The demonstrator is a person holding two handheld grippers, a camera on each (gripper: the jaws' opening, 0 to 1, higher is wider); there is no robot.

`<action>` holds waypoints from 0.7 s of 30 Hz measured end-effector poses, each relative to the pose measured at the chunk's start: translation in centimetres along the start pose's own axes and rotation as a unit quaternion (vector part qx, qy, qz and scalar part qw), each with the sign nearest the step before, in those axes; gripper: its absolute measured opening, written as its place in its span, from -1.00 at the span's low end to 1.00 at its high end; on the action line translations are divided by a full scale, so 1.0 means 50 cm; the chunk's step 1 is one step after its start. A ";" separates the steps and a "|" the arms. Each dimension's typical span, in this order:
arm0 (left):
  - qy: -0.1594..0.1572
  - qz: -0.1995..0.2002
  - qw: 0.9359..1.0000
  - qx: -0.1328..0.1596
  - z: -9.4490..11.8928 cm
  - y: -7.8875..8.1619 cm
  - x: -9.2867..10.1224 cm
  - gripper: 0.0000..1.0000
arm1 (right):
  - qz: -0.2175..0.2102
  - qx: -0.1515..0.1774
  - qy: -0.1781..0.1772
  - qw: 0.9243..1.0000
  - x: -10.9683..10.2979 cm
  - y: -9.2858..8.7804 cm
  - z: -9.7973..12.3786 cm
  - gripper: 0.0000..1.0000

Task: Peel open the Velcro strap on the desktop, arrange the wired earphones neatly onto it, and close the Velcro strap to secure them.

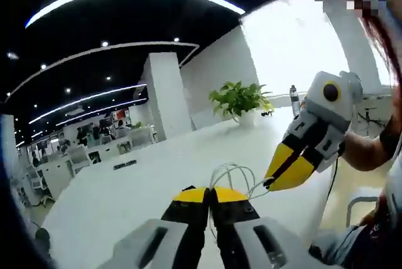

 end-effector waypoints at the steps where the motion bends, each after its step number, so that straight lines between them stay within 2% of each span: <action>1: -0.011 0.012 1.000 0.001 -0.002 -0.005 0.001 -0.87 | -0.009 0.002 0.000 1.000 0.002 -0.001 0.004 -0.91; 4: -0.020 0.023 1.000 -0.003 -0.012 -0.025 0.000 -0.87 | -0.024 0.003 -0.004 1.000 0.010 -0.006 0.012 -0.91; 7: -0.063 0.092 0.994 -0.006 -0.024 -0.055 0.003 -0.87 | -0.051 -0.009 0.000 0.999 0.020 -0.022 0.008 -0.91; 8: -0.066 0.102 0.992 -0.014 -0.029 -0.067 0.000 -0.87 | -0.054 -0.016 0.001 0.998 0.022 -0.028 0.004 -0.91; 12: -0.057 0.113 0.992 -0.023 -0.041 -0.099 -0.013 -0.87 | -0.066 -0.035 0.020 0.997 0.020 -0.050 -0.021 -0.91; 15: -0.044 0.130 0.990 -0.028 -0.043 -0.110 -0.027 -0.87 | -0.071 -0.041 0.028 0.996 0.020 -0.059 -0.042 -0.91; 18: -0.020 0.119 0.992 -0.035 -0.040 -0.107 -0.034 -0.87 | -0.057 -0.052 0.029 0.997 0.016 -0.060 -0.060 -0.91; 21: -0.014 0.110 0.993 -0.033 -0.031 -0.091 -0.031 -0.87 | -0.018 -0.060 -0.001 0.998 0.020 -0.058 -0.074 -0.91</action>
Point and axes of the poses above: the point that each gripper's makers call its tool centre point, and the gripper's own axes: z roughly backward along the fingers, x roughly to its right, y roughly out of its top, the point moved 7 cm from there along z, roughly backward along the fingers, and after that the axes turned 10 degrees about -x, right-handed, at the moved point
